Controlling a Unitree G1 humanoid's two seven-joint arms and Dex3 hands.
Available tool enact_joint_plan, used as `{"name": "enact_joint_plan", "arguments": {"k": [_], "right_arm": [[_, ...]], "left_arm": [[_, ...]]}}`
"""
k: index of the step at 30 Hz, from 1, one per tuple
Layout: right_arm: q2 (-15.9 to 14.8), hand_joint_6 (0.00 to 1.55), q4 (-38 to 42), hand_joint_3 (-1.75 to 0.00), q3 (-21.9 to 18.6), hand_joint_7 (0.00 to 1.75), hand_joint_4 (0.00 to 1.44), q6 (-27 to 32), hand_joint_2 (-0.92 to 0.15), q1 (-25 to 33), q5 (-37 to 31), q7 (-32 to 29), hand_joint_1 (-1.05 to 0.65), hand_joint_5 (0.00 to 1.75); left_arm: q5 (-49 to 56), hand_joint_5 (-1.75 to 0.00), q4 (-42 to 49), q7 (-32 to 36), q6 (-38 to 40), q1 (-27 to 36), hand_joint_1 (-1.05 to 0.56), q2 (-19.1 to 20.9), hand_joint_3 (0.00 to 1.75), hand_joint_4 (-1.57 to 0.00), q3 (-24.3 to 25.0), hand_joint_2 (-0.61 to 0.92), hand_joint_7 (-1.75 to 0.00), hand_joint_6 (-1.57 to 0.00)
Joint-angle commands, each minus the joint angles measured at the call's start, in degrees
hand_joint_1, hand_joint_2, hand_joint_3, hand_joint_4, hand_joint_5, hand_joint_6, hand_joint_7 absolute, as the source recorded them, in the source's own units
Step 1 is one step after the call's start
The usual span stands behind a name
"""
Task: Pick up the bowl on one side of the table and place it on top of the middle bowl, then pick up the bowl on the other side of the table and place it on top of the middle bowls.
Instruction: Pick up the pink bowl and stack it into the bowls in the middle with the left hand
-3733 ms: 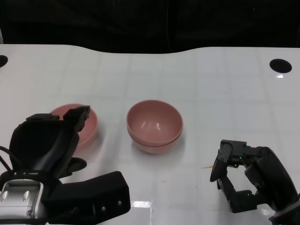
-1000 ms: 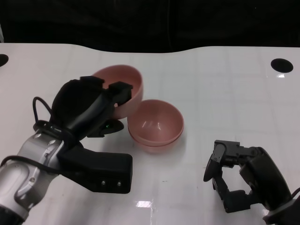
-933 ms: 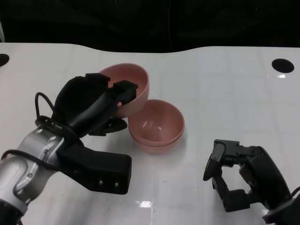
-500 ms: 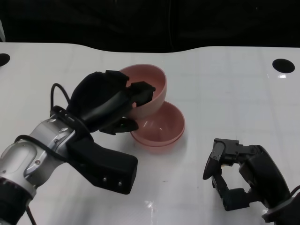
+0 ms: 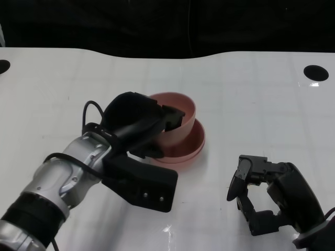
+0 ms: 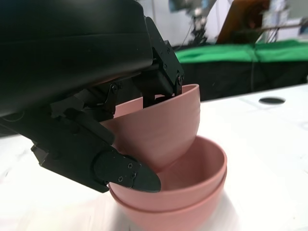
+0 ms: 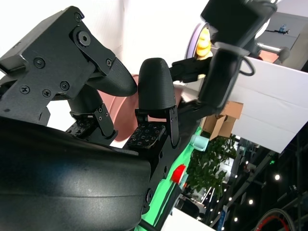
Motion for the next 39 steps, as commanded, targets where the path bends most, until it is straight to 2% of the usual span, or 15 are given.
{"name": "enact_joint_plan", "arguments": {"k": [1, 2, 3, 4, 5, 7, 9, 17, 25, 33, 39], "right_arm": [[-0.3, 0.86, -0.1, -1.56, -0.6, 1.36, 0.89, -0.5, -0.27, 0.3, 0.0, -0.6, -0.06, 1.73], [-0.2, 0.86, 0.1, -1.56, -0.6, 1.36, 0.89, -0.7, -0.27, 0.2, 0.0, -0.6, -0.06, 1.72], [-0.2, 0.86, 0.2, -1.56, -0.6, 1.36, 0.89, -0.6, -0.27, 0.2, 0.1, -0.6, -0.06, 1.72], [-0.2, 0.86, 0.2, -1.56, -0.6, 1.36, 0.89, -0.5, -0.27, 0.2, 0.3, -0.5, -0.06, 1.72], [-0.2, 0.86, 0.1, -1.56, -0.6, 1.36, 0.89, -0.5, -0.27, 0.2, 0.3, -0.5, -0.06, 1.72], [-0.3, 0.86, -0.1, -1.55, -0.6, 1.36, 0.89, -0.2, -0.27, 0.2, 0.2, -0.6, -0.06, 1.73], [-0.3, 0.86, -0.1, -1.55, -0.6, 1.36, 0.89, -0.1, -0.27, 0.1, 0.2, -0.6, -0.06, 1.73], [-0.3, 0.86, 0.0, -1.54, -0.5, 1.35, 0.89, -0.3, -0.28, 0.0, 0.5, -0.3, -0.07, 1.73], [-0.4, 0.85, 0.5, -1.52, -0.5, 1.36, 0.89, -0.7, -0.29, -0.2, -0.2, -0.7, -0.08, 1.73], [-0.4, 0.85, 0.1, -1.52, -0.5, 1.36, 0.89, -0.1, -0.29, 0.1, 0.2, -0.6, -0.08, 1.73], [-0.3, 0.86, -0.2, -1.55, -0.5, 1.37, 0.89, -0.4, -0.28, 0.5, -0.2, -0.9, -0.06, 1.73]], "left_arm": [[-1.2, -1.39, -0.6, -4.0, 2.6, -0.3, -0.28, -0.4, 0.10, -0.82, -0.1, 0.92, -0.62, -0.96], [-1.5, -1.33, -0.3, -5.0, 2.7, -0.1, -0.27, -0.3, 0.10, -0.82, -0.2, 0.92, -0.58, -0.97], [-1.5, -1.08, -0.1, -5.8, 2.8, 0.0, -0.29, -0.2, 0.16, -0.78, -0.4, 0.92, -0.43, -0.89], [-1.5, -0.74, 0.1, -6.4, 3.0, 0.1, -0.32, -0.2, 0.21, -0.76, -0.6, 0.92, -0.22, -0.80], [-1.4, -0.59, 0.2, -7.0, 3.2, 0.1, -0.34, -0.1, 0.23, -0.76, -0.8, 0.92, -0.13, -0.76], [-1.0, -0.29, -0.2, -9.6, 4.4, 0.0, -0.41, 0.2, 0.27, -0.59, -1.5, 0.92, -0.03, -0.57], [-1.1, -0.15, -0.4, -12.0, 5.0, -0.1, -0.48, 0.5, 0.29, -0.49, -2.0, 0.92, -0.01, -0.49], [-1.0, 0.00, -3.5, -14.3, 7.6, 0.8, -0.73, 1.1, 0.43, -0.20, -2.3, 0.92, 0.00, -0.24], [-1.9, 0.00, -11.5, -19.7, 11.2, 2.9, -0.85, 3.1, 0.53, -0.12, -1.2, 0.92, 0.00, -0.14], [-1.3, 0.00, -19.2, -13.9, 10.3, 8.2, -0.81, 5.5, 0.47, -0.12, 1.7, 0.92, 0.00, -0.14], [-4.1, -0.02, -28.0, -12.3, 8.4, 14.2, -0.73, 8.7, 0.45, -0.13, 7.0, 0.92, -0.02, -0.16]]}}
